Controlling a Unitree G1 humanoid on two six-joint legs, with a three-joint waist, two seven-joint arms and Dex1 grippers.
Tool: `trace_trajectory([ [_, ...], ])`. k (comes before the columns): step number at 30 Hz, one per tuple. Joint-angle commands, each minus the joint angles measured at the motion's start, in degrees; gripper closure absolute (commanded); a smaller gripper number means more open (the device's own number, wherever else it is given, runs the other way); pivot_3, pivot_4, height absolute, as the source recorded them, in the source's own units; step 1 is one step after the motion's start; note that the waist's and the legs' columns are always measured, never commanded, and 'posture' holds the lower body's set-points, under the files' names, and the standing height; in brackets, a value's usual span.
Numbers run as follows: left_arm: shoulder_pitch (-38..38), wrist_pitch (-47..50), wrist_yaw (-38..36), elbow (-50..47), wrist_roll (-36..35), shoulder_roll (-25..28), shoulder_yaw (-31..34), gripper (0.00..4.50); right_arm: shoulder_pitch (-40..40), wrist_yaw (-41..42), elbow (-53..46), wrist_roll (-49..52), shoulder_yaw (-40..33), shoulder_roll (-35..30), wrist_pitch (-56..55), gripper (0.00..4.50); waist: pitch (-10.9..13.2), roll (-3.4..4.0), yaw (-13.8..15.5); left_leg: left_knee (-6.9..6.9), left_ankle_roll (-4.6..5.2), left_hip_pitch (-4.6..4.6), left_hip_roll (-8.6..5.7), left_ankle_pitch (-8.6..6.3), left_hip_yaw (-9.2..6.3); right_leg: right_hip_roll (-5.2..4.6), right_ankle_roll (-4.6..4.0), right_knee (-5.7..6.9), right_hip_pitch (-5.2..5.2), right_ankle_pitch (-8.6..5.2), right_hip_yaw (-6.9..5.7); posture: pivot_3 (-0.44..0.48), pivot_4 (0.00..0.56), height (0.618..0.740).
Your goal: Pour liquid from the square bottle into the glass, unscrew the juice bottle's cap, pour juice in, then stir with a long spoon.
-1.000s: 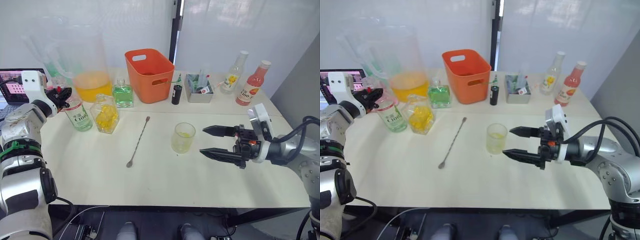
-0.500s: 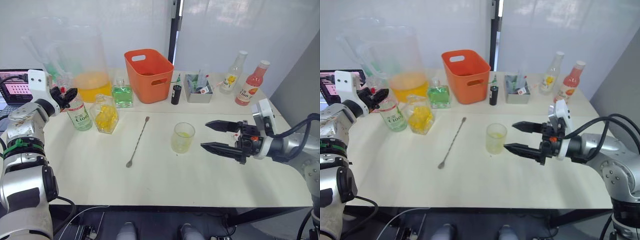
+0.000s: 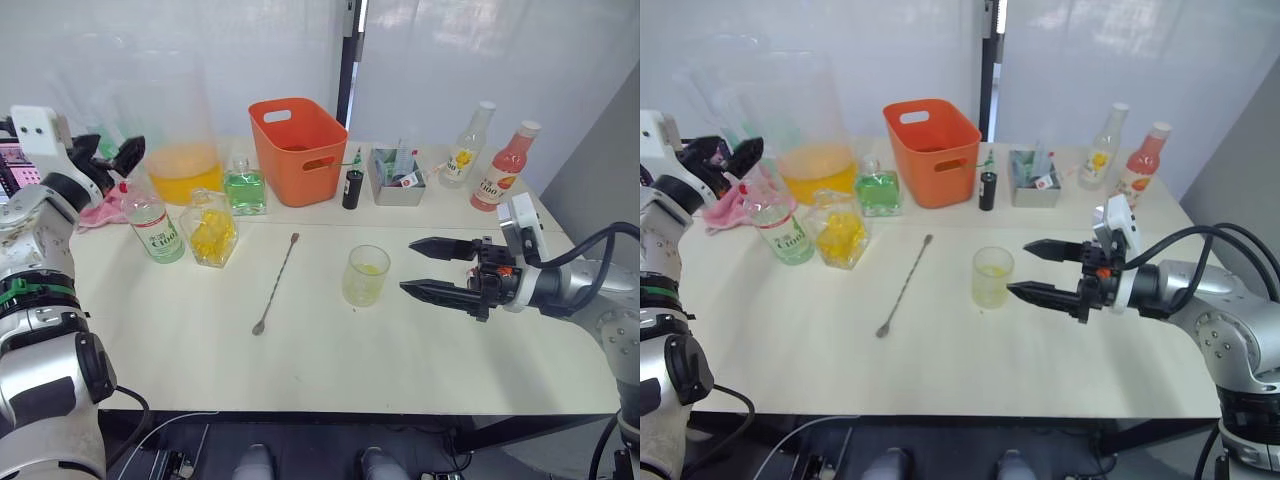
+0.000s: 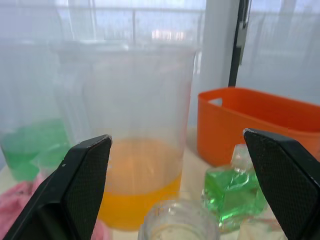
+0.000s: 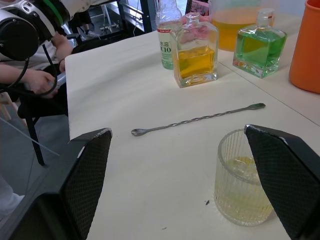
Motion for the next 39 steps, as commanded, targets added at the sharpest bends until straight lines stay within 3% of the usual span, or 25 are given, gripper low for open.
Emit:
trace_trajectory([
  [1,-1.27,4.48,-2.97,-12.43,-5.17,2.39,1.48,0.04,-2.02,1.24,0.30,-0.17,-0.54,-0.55,-1.35,0.00,0.00,0.00,-0.02,0.00,0.00,0.00,0.00,0.00,0.00,-0.01,0.00,-0.01,0.01,0.00,0.00,0.000,0.150,0.738],
  [6,4.37,17.91,-8.63,-32.67,-13.54,4.28,-1.10,0.04,-3.07,2.33,2.24,-3.63,0.57,-0.57,-3.80,0.00,0.00,0.01,-0.12,-0.01,-0.01,0.01,0.00,0.00,0.00,-0.02,0.02,-0.01,0.02,-0.01,0.01,0.000,0.150,0.738],
  [13,19.51,24.33,-14.18,-53.39,-19.54,6.02,-3.56,0.04,-2.57,1.95,2.13,-5.81,1.27,0.12,-5.52,0.00,0.00,0.04,-0.21,0.00,-0.02,0.07,0.01,0.01,0.01,-0.01,0.01,0.05,0.02,-0.02,0.03,0.000,0.150,0.738],
  [24,39.48,23.93,-6.22,-63.63,-16.66,1.59,-1.36,0.04,6.20,0.49,-8.78,0.64,-0.74,0.88,-2.91,0.00,0.00,0.04,-0.20,0.00,-0.01,0.06,0.01,0.01,0.00,-0.02,0.01,-0.02,0.02,-0.05,0.04,0.000,0.150,0.738],
  [27,46.94,21.42,-6.88,-65.99,-15.68,0.83,0.27,0.04,7.53,-3.38,-7.68,-2.06,-0.53,3.73,-5.41,0.00,-0.01,0.03,-0.28,0.00,-0.01,0.07,0.01,0.01,0.01,-0.03,-0.06,-0.06,0.03,-0.08,0.04,0.000,0.150,0.738],
  [32,57.86,10.73,-8.73,-63.10,-10.78,-2.55,2.41,0.04,14.23,-4.15,-7.22,-6.75,-0.18,6.52,-10.58,0.00,-0.02,0.05,0.02,-0.01,-0.02,0.08,0.01,0.00,0.03,-0.04,-0.39,-0.08,0.01,-0.26,0.04,0.000,0.150,0.738],
  [39,65.64,0.27,-9.40,-56.94,-8.01,-6.72,6.63,0.04,21.32,-3.50,0.60,-11.22,-4.37,7.43,-17.74,0.00,-0.03,0.06,0.02,0.00,-0.03,0.10,0.01,0.00,0.08,-0.11,-0.26,-0.17,0.05,-0.33,0.03,0.000,0.150,0.738],
])
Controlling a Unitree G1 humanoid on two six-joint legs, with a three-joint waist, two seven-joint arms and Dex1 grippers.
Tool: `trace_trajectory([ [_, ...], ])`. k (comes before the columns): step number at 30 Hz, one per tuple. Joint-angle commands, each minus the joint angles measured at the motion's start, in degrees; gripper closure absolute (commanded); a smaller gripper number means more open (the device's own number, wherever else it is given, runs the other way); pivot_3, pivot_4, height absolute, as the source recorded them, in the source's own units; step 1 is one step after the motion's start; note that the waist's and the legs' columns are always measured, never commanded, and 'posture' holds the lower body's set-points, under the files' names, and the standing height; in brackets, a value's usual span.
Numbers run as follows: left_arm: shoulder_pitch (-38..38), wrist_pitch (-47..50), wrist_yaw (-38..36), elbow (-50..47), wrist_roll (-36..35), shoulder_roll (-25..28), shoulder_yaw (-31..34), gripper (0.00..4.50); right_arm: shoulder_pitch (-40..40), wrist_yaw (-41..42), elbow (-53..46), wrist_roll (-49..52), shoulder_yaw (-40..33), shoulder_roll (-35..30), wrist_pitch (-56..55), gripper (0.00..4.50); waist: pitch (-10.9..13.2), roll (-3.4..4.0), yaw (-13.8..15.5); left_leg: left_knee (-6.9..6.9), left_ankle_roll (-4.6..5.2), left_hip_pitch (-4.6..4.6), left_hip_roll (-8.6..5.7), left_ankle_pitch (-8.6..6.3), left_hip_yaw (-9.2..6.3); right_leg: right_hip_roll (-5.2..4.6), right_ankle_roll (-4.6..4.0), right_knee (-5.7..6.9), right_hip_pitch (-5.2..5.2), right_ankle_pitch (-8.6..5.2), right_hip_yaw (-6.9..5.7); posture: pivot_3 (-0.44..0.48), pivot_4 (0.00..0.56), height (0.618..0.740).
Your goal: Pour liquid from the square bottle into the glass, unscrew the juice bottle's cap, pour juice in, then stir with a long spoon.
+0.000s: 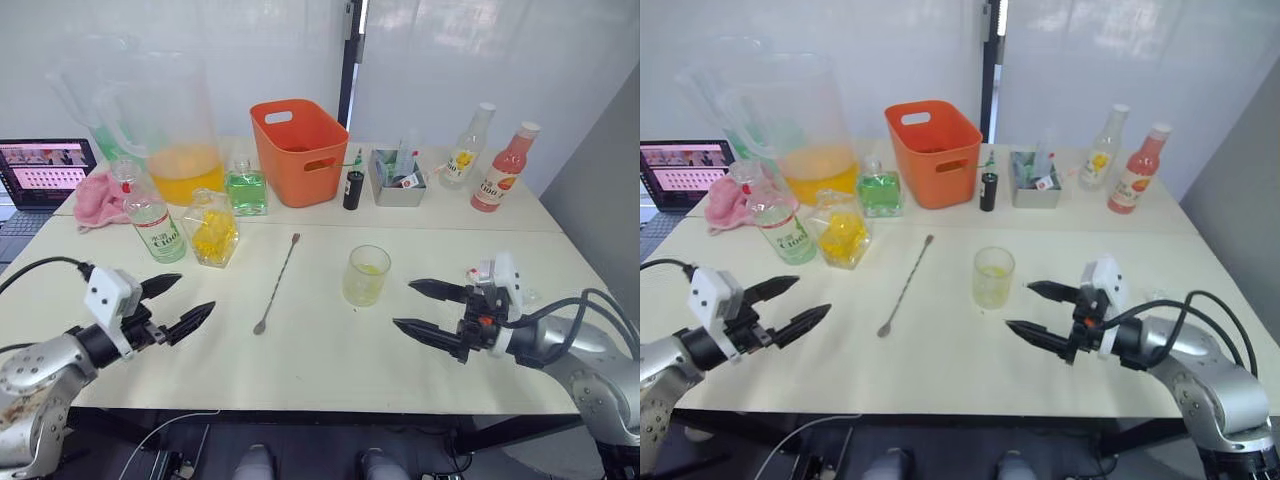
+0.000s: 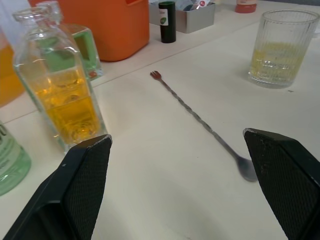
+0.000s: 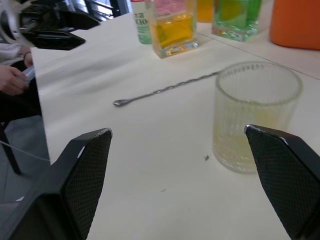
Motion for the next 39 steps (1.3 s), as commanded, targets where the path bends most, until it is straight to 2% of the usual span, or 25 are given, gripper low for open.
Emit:
trace_trajectory([
  [1,2.00,-4.72,-0.51,2.13,0.97,-0.78,2.94,0.04,2.28,1.15,3.57,-2.39,-4.02,-0.36,-4.94,0.00,0.00,0.00,-0.09,0.00,0.00,0.01,0.00,0.00,0.00,0.00,0.00,0.00,0.00,0.00,0.00,0.000,0.150,0.738],
  [5,4.04,-7.47,-0.53,5.06,1.74,-1.49,3.28,0.04,5.84,2.88,8.36,-5.07,-6.13,-0.49,-9.45,0.00,0.00,0.01,-0.05,-0.01,0.00,0.01,0.01,0.00,0.01,0.00,0.05,0.00,0.00,-0.03,0.00,0.000,0.150,0.738],
  [12,4.61,-9.61,-0.60,6.93,1.57,-1.24,3.20,0.04,6.95,3.75,10.96,-6.01,-7.09,-0.45,-12.17,0.00,-0.01,0.02,-0.28,-0.01,-0.34,0.06,0.02,-0.21,0.04,0.00,0.08,0.02,-0.01,-0.04,0.00,0.000,0.150,0.738],
  [20,3.09,-6.27,1.01,4.40,0.67,-0.77,1.43,0.04,6.34,3.88,12.52,-7.83,-7.24,-1.72,-13.75,0.00,-0.01,0.02,-0.19,0.00,-0.34,0.06,0.01,-0.21,0.05,-0.01,0.10,0.01,0.00,-0.05,0.00,0.000,0.150,0.738],
  [24,0.50,2.15,4.04,0.17,-0.55,0.16,-2.03,0.04,3.77,5.75,10.79,-3.98,-9.35,-4.31,-10.73,0.00,-0.02,0.05,-0.07,0.00,-0.35,0.06,0.00,-0.21,0.05,-0.02,0.12,0.01,0.01,-0.04,0.01,0.000,0.150,0.738],
  [28,-3.77,8.77,8.02,-2.83,-1.24,-0.60,-5.73,0.04,0.60,8.60,6.97,6.17,-12.20,-7.86,-1.80,0.00,-0.02,0.06,-0.18,0.00,-0.31,0.06,0.01,-0.18,0.05,0.01,0.13,0.04,0.01,-0.04,0.01,0.000,0.150,0.738],
  [33,-11.04,17.89,15.85,-7.31,-0.51,-3.13,-12.70,0.04,-0.84,10.74,2.07,11.28,-12.78,-12.31,3.82,0.00,-0.03,0.05,-0.10,0.00,-0.01,0.07,0.00,0.00,0.03,0.02,0.16,0.01,0.06,-0.05,0.02,0.000,0.150,0.738],
  [39,-18.35,30.18,27.09,-9.43,0.91,-7.90,-18.02,0.04,-2.11,9.15,-3.46,14.65,-13.71,-14.26,7.27,0.00,-0.03,0.04,-0.10,0.01,0.02,0.06,-0.02,0.02,0.01,0.04,0.27,0.02,0.07,-0.01,0.06,0.000,0.150,0.738],
])
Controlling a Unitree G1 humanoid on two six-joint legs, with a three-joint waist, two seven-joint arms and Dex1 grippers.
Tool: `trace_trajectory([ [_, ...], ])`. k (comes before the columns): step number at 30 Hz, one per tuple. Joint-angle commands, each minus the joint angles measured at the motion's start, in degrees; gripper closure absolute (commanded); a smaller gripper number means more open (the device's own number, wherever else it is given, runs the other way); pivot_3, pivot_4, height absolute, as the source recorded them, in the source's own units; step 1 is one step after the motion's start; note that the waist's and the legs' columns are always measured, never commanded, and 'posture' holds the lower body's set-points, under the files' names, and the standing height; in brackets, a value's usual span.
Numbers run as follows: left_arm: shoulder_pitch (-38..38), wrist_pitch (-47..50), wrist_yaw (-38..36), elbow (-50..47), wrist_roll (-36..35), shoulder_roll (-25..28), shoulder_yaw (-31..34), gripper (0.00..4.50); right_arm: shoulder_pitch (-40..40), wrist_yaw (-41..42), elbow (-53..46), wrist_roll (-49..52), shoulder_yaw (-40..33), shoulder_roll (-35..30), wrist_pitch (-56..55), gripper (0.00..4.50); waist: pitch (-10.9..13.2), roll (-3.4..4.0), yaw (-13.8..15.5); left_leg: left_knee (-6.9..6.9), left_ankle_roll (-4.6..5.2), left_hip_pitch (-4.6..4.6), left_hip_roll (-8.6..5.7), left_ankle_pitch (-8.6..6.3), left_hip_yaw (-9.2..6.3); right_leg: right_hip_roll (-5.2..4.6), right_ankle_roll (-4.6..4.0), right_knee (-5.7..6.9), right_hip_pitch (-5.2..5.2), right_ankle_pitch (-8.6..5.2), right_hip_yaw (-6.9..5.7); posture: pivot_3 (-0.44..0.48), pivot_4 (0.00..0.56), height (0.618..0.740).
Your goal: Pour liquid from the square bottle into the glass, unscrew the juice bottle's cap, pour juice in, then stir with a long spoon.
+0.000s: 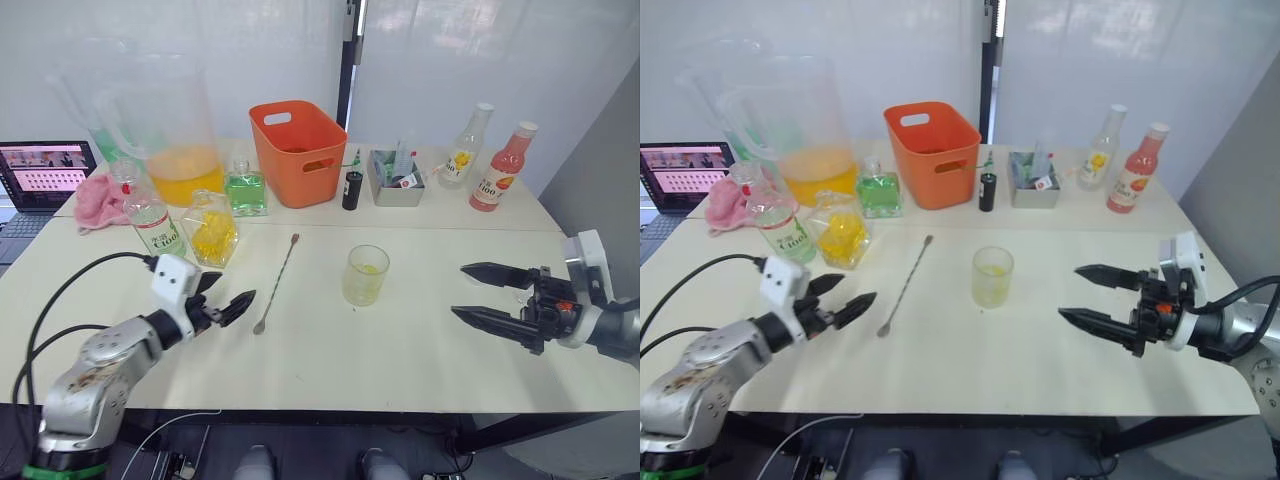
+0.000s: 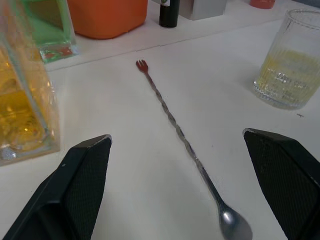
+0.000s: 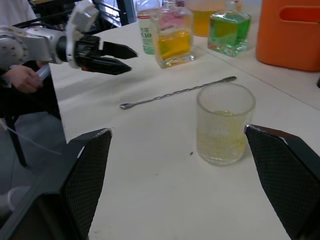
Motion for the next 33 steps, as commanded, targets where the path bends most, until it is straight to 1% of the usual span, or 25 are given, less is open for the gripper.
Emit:
trace_trajectory([
  [1,-3.49,5.99,6.00,-1.77,1.14,-2.10,-1.91,0.04,-1.60,-1.36,-2.68,2.44,-2.44,-1.21,1.28,0.00,0.00,0.00,-0.10,0.00,0.00,0.00,-0.01,0.00,0.00,0.00,0.01,0.00,0.00,0.00,0.00,0.000,0.150,0.738],
  [4,-6.82,8.49,10.22,1.03,3.18,-5.51,-3.88,0.04,-2.03,-2.73,-4.47,3.20,-2.29,-1.50,2.20,0.00,0.00,0.00,-0.01,0.01,0.02,0.00,-0.03,0.02,-0.02,0.00,0.00,0.00,0.00,0.01,0.01,0.000,0.150,0.738],
  [7,-8.97,9.34,12.66,3.28,5.94,-7.81,-6.67,0.04,-1.40,-3.53,-5.32,2.98,-2.42,-1.31,2.22,0.00,0.00,-0.01,-0.02,0.02,0.03,0.00,-0.03,0.02,-0.04,0.01,0.01,-0.01,0.02,0.01,0.00,0.000,0.150,0.738],
  [11,-10.82,9.49,15.44,6.31,10.72,-8.90,-10.19,0.04,-0.33,-4.29,-6.16,2.70,-2.94,-1.21,2.23,0.00,0.00,-0.01,0.01,0.02,0.04,-0.01,-0.06,0.02,-0.06,0.01,0.09,-0.01,0.02,0.05,0.01,0.000,0.150,0.738],
  [14,-12.08,8.96,16.37,8.58,12.31,-11.29,-11.63,0.84,0.14,-5.09,-6.80,2.53,-2.91,-1.11,2.14,0.00,0.00,-0.01,0.01,0.02,0.04,-0.02,-0.07,0.03,-0.07,0.00,0.08,-0.02,0.02,0.05,0.01,0.000,0.150,0.738],
  [18,-12.92,8.37,16.96,11.52,15.61,-13.47,-14.83,2.23,0.56,-5.72,-7.34,2.34,-2.82,-1.09,1.98,0.00,0.00,-0.01,0.12,0.02,0.04,-0.02,-0.08,0.03,-0.07,-0.01,0.06,-0.03,0.04,0.04,0.01,0.000,0.150,0.738],
  [20,-13.27,8.79,17.33,12.69,16.36,-14.57,-15.08,2.87,0.65,-5.96,-7.63,2.17,-2.75,-1.18,1.98,0.00,-0.01,0.00,0.30,0.02,0.03,-0.02,-0.10,0.03,-0.08,-0.02,0.07,-0.03,0.06,0.04,0.01,0.000,0.150,0.738],
  [21,-13.38,8.95,17.40,12.94,16.57,-15.07,-15.00,3.27,0.72,-6.03,-7.79,2.14,-2.73,-1.24,2.00,0.00,-0.01,0.00,0.47,0.02,0.03,-0.02,-0.10,0.03,-0.09,-0.02,0.07,-0.03,0.07,0.04,0.01,0.000,0.150,0.738],
  [23,-13.44,9.31,17.23,13.05,17.13,-15.57,-14.85,3.91,0.84,-6.04,-8.04,2.07,-2.66,-1.37,1.99,0.00,-0.02,0.01,0.65,0.04,0.03,-0.02,-0.11,0.03,-0.09,-0.02,0.07,-0.04,0.07,0.03,0.01,0.000,0.150,0.738],
  [25,-13.34,9.09,16.10,12.73,17.57,-14.58,-14.67,4.48,0.97,-5.92,-8.04,1.83,-2.49,-1.37,1.80,0.00,-0.02,0.01,0.77,0.05,0.03,-0.02,-0.11,0.03,-0.09,-0.03,0.07,-0.04,0.08,0.04,0.01,0.000,0.150,0.738],
  [28,-13.24,7.20,13.22,12.21,18.50,-12.06,-15.37,4.48,1.12,-5.73,-7.99,1.46,-2.23,-1.26,1.48,0.00,-0.02,0.01,0.78,0.05,0.02,-0.02,-0.11,0.03,-0.09,-0.03,0.04,-0.04,0.07,0.02,0.01,0.000,0.150,0.738],
  [33,-11.73,0.36,3.03,9.66,17.61,-4.00,-14.47,4.48,1.41,-5.05,-7.86,0.92,-1.43,-1.08,1.28,0.00,-0.01,0.01,0.38,0.04,0.02,-0.02,-0.10,0.03,-0.09,-0.02,0.01,-0.03,0.02,0.01,0.01,0.000,0.150,0.738],
])
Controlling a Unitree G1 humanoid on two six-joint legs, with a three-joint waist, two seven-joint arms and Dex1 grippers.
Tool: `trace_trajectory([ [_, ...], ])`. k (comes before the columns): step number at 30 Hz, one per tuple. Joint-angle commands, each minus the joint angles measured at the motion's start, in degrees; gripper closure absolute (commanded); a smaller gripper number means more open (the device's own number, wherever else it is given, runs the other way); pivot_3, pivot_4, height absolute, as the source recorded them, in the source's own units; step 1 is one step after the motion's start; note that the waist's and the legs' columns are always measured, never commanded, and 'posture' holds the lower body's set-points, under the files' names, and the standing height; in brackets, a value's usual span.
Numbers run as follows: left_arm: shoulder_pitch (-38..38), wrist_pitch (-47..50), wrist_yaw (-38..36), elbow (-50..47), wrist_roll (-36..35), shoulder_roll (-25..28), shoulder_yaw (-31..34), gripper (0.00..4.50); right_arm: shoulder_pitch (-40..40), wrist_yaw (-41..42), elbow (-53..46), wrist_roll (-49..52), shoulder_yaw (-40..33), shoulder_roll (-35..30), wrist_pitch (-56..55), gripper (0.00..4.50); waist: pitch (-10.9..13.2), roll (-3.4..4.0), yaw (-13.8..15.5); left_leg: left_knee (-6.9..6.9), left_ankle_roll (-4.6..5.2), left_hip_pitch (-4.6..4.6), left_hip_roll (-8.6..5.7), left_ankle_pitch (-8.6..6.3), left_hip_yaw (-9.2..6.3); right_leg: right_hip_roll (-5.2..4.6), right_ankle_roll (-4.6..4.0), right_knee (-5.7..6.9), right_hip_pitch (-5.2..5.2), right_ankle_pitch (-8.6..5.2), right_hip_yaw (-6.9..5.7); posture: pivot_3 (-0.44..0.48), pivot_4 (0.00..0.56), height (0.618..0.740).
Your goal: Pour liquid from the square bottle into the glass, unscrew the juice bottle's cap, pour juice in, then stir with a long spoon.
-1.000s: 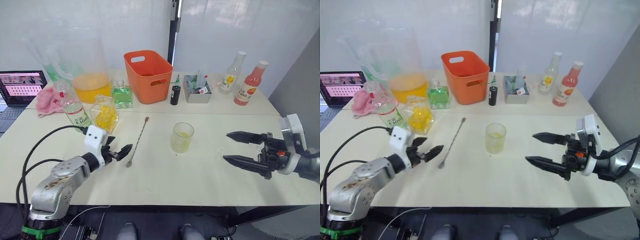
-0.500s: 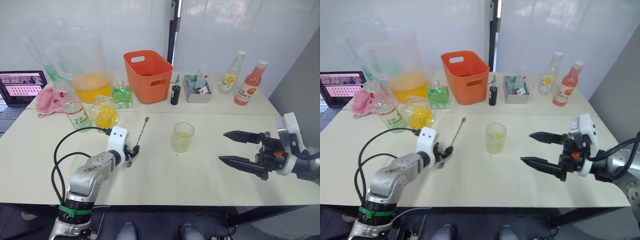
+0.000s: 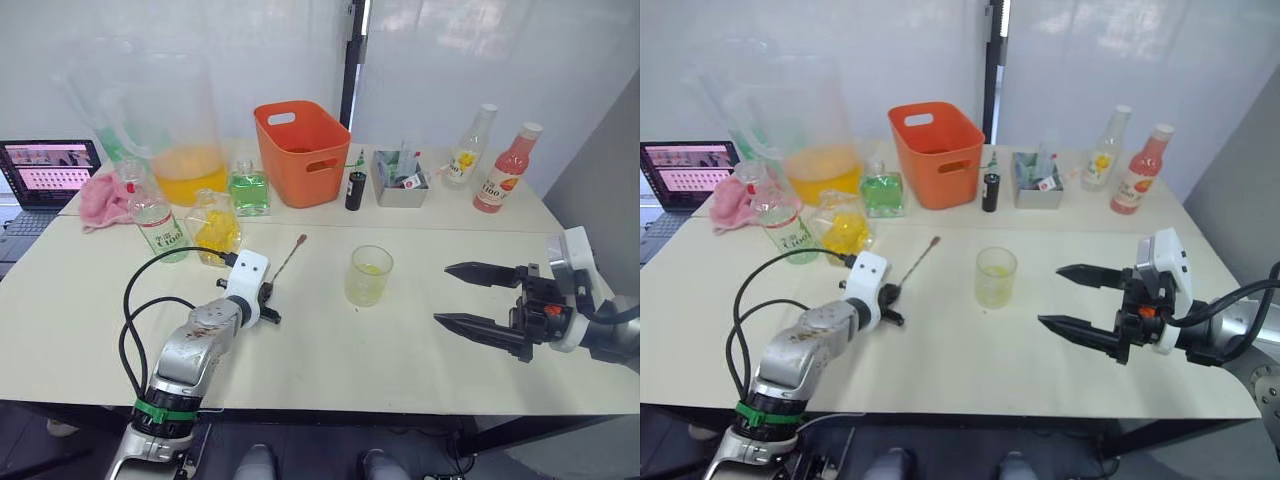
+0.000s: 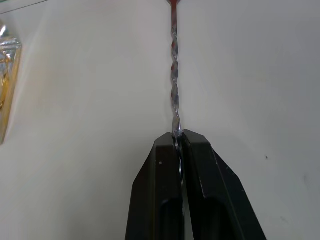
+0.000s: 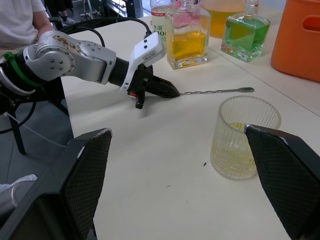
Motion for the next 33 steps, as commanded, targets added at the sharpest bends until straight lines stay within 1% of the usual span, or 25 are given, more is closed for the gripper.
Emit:
trace_trajectory([
  [1,0.88,-5.68,-7.97,-3.25,-1.18,4.92,1.39,4.48,0.25,0.89,-0.83,-0.55,-0.64,-0.35,-1.20,0.00,0.00,0.00,-0.12,0.00,0.00,0.00,0.00,0.00,0.00,0.00,0.00,0.00,-0.01,0.00,0.00,0.000,0.150,0.738],
  [4,2.90,-9.40,-15.86,-4.09,-3.03,10.37,2.81,4.48,0.30,1.29,-0.75,-0.65,-0.25,-0.13,-1.30,0.00,0.00,0.00,-0.32,-0.01,-0.01,-0.02,0.01,-0.01,0.01,-0.02,-0.02,0.00,-0.03,-0.01,0.00,0.000,0.150,0.738],
  [6,4.81,-11.56,-19.37,-4.28,-3.55,13.04,3.21,4.48,0.46,1.32,-0.87,-0.74,0.00,0.06,-1.42,0.00,0.00,0.00,-0.39,-0.01,-0.01,-0.02,0.01,-0.01,0.01,-0.03,-0.03,-0.01,-0.03,-0.02,-0.01,0.000,0.150,0.738],
  [9,7.87,-14.00,-23.53,-5.04,-4.40,15.59,3.99,4.48,0.93,1.17,-1.16,-0.90,0.21,0.45,-1.73,0.00,0.00,0.00,-0.43,-0.01,-0.02,-0.03,0.02,-0.01,0.04,-0.06,-0.04,-0.04,-0.03,-0.03,-0.01,0.000,0.150,0.738],
  [15,12.88,-16.72,-27.43,-4.65,-4.84,19.00,6.47,4.48,1.59,1.27,-1.46,-0.95,-0.02,1.02,-2.14,0.00,0.00,0.00,-0.40,-0.02,-0.03,-0.05,0.04,-0.02,0.04,-0.05,-0.05,-0.04,-0.07,-0.03,-0.01,0.000,0.150,0.738],
  [18,14.64,-16.47,-28.14,-4.73,-5.99,18.95,8.15,4.48,1.86,1.46,-1.38,-1.00,-0.33,1.29,-2.31,0.00,0.01,0.01,-0.43,-0.02,-0.04,-0.05,0.04,-0.03,0.05,-0.06,-0.05,-0.05,-0.08,-0.03,-0.01,0.000,0.150,0.738],
  [20,16.13,-16.66,-28.56,-5.04,-5.34,19.33,7.83,4.48,1.83,1.29,-1.42,-0.79,-0.49,1.64,-2.37,0.00,0.01,0.01,-0.43,-0.02,-0.04,-0.05,0.05,-0.03,0.05,-0.06,-0.05,-0.05,-0.08,-0.03,-0.01,0.000,0.150,0.738],
  [23,16.91,-15.11,-28.41,-5.20,-6.85,18.63,8.70,3.43,1.81,1.27,-1.64,-1.00,-0.45,1.83,-2.47,0.00,0.00,0.01,-0.42,-0.02,-0.04,-0.04,0.05,-0.03,0.05,-0.06,-0.05,-0.05,-0.08,-0.03,-0.02,0.000,0.150,0.738],
  [27,17.12,-16.65,-29.47,-4.80,-5.61,20.60,8.55,2.10,1.30,1.06,-1.37,-0.25,-0.81,2.48,-2.55,0.00,0.00,0.01,-0.43,-0.02,-0.05,-0.04,0.05,-0.04,0.06,-0.06,-0.06,-0.05,-0.08,-0.03,-0.02,0.000,0.150,0.738],
  [30,15.52,-16.43,-30.07,-4.40,-5.96,21.40,8.84,1.09,1.38,1.21,-1.39,-0.77,-0.51,2.71,-2.77,0.00,0.01,0.02,-0.42,-0.02,-0.06,-0.04,0.06,-0.04,0.06,-0.06,-0.06,-0.04,-0.10,-0.03,-0.02,0.000,0.150,0.738],
  [32,13.05,-14.11,-30.86,-3.64,-7.11,22.15,8.77,0.46,1.46,1.10,-1.48,-1.09,-0.18,2.96,-2.94,0.00,0.01,0.01,-0.43,-0.02,-0.06,-0.04,0.07,-0.04,0.06,-0.05,-0.06,-0.04,-0.10,-0.03,-0.02,0.000,0.150,0.738],
  [33,11.93,-13.20,-31.13,-3.25,-7.52,22.33,8.78,0.46,1.47,1.04,-1.52,-1.16,-0.07,3.05,-3.00,0.00,0.01,0.01,-0.41,-0.02,-0.06,-0.04,0.07,-0.04,0.06,-0.05,-0.06,-0.04,-0.10,-0.03,-0.02,0.000,0.150,0.738],
])
